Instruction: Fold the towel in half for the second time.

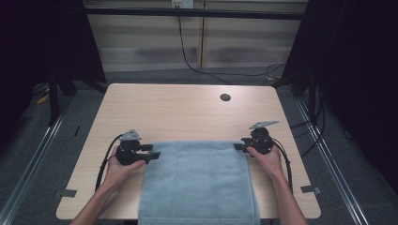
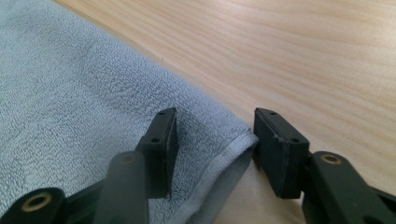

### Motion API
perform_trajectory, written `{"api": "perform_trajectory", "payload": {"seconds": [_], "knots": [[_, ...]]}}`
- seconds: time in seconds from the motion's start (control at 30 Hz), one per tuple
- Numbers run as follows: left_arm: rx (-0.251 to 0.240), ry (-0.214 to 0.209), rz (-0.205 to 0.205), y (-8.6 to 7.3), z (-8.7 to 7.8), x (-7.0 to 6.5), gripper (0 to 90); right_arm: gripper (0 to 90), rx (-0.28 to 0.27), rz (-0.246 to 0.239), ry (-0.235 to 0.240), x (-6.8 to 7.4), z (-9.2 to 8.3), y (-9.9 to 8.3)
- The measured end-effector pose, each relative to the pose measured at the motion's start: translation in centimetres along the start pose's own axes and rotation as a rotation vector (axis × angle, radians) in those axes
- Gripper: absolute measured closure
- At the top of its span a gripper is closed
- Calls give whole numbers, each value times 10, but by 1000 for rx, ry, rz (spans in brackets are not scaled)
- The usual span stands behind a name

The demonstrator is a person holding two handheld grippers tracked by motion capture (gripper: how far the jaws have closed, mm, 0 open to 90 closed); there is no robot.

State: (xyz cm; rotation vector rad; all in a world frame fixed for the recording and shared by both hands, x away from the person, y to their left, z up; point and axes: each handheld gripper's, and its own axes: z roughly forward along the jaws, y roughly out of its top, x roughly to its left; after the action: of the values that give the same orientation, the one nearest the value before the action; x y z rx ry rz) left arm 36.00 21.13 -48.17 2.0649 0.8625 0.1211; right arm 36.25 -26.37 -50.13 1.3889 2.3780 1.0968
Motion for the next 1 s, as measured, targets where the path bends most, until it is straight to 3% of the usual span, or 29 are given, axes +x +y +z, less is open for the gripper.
{"api": "perform_trajectory", "payload": {"seconds": [0.13,0.27,0.37,0.43,0.47,0.6,0.63,0.7,0.83,0.9,1.0], "knots": [[-42,17,-37,12,-5,19,450,604,-2,-8,1,2,1,0],[-10,20,-37,13,7,31,452,699,0,-7,24,3,2,-1],[7,23,-50,9,22,31,449,734,-1,0,35,2,2,-1],[17,4,-65,8,32,27,449,743,-2,0,34,3,2,-1],[34,29,-39,8,36,23,450,745,-4,0,31,3,2,-2],[54,28,7,8,41,19,438,747,-10,-5,19,5,2,-2],[51,27,18,7,40,20,505,747,-4,-11,10,7,2,-3],[47,37,53,4,38,20,545,751,-2,-17,8,9,2,-2],[44,7,71,0,36,15,745,764,-3,-8,9,11,2,-3],[42,26,84,0,36,12,803,774,-12,6,8,11,1,-5],[44,26,60,0,36,11,820,800,-24,14,17,12,0,-6]]}}
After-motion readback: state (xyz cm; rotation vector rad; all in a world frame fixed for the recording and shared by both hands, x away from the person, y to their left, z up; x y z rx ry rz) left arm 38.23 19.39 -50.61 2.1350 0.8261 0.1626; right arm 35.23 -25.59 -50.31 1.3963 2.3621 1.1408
